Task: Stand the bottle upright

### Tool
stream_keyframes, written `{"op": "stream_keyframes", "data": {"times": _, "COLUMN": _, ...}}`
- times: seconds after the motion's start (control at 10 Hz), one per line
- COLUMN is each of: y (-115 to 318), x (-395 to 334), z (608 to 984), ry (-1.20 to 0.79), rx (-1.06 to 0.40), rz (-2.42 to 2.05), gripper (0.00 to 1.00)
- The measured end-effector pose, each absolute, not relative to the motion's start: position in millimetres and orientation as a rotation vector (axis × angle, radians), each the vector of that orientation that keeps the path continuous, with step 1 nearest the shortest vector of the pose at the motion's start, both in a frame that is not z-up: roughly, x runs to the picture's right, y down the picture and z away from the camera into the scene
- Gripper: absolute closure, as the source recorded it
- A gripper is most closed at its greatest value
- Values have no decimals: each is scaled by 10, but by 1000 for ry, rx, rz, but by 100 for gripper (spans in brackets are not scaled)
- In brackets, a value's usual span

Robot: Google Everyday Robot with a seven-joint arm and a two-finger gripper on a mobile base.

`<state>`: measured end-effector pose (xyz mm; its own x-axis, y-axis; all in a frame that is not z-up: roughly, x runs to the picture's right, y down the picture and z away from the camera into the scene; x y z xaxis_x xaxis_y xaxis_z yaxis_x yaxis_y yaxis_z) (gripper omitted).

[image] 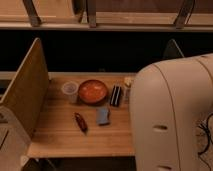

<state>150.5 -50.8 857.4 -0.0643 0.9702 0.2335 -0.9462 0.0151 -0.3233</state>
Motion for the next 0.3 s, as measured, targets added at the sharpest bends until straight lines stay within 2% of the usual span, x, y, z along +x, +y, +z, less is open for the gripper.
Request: {"op": "stream_keyframes", "data": {"times": 0.3, "y": -488, "x": 1527, "z": 8540, "ry": -452, "rx": -68, "rz": 1590, "gripper": 20}}
